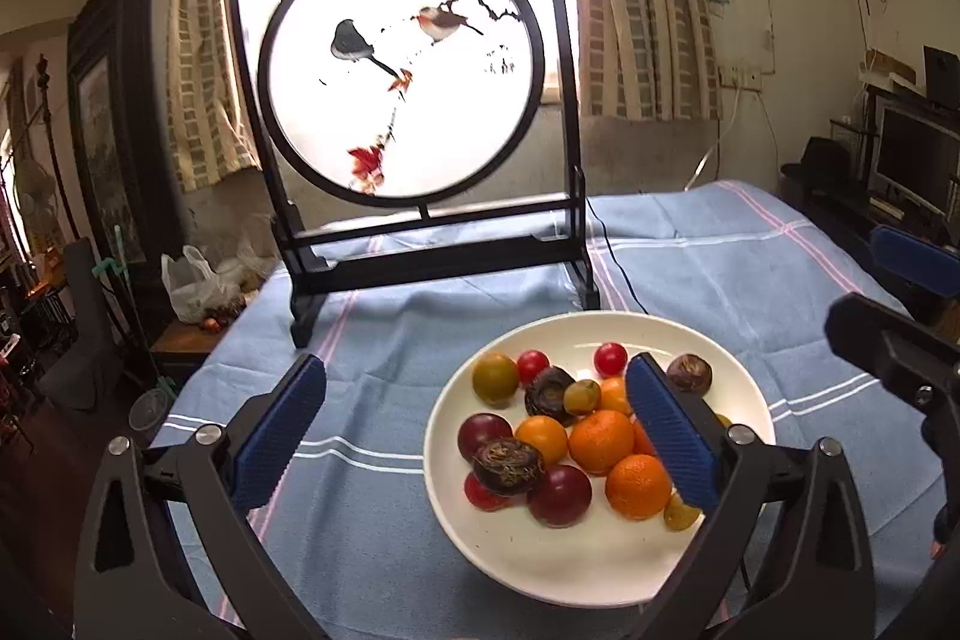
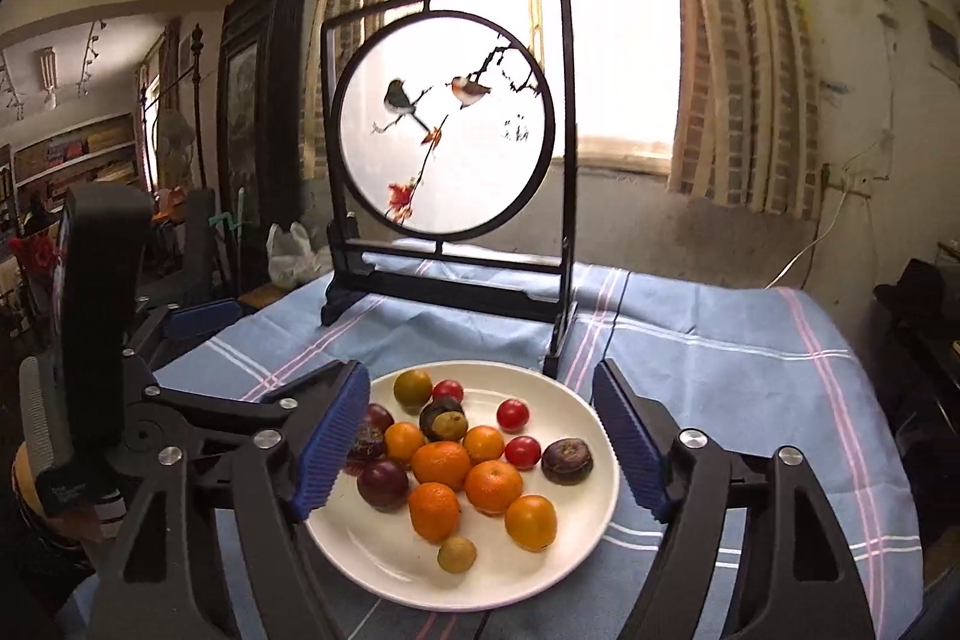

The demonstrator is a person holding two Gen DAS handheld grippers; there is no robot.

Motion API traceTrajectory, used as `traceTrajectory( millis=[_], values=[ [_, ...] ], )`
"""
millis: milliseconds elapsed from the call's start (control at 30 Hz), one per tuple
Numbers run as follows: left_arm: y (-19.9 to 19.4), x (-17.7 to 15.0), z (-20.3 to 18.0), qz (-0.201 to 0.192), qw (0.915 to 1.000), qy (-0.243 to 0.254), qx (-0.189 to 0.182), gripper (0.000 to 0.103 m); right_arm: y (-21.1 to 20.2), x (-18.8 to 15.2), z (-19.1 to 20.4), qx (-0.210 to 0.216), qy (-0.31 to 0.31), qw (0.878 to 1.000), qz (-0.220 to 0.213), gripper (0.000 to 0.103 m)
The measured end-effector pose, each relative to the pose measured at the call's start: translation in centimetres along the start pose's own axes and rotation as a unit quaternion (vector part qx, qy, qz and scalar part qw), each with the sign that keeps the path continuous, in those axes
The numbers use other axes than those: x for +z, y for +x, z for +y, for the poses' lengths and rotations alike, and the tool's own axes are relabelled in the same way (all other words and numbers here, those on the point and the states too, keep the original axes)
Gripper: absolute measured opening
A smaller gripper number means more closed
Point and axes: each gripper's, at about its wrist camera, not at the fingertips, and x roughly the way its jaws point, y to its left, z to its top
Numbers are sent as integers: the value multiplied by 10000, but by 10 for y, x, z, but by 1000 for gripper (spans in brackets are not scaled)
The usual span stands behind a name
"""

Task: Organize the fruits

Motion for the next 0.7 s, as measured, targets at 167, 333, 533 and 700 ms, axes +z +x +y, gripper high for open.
traceTrajectory(
  millis=[167,333,533,700],
  values=[
    [-16,-2,8,-215,9996,-157,37,98,-18,-14,-14,69,472,9986,-211,91],
    [-9,-9,13,-154,9992,-362,-53,98,-14,-28,-16,-25,584,9980,-228,91],
    [0,-18,16,-181,9990,-404,0,98,-4,-39,-16,-24,596,9982,-69,93],
    [8,-22,14,-59,9993,-369,-72,98,3,-46,-13,-45,541,9985,45,93]
  ],
)
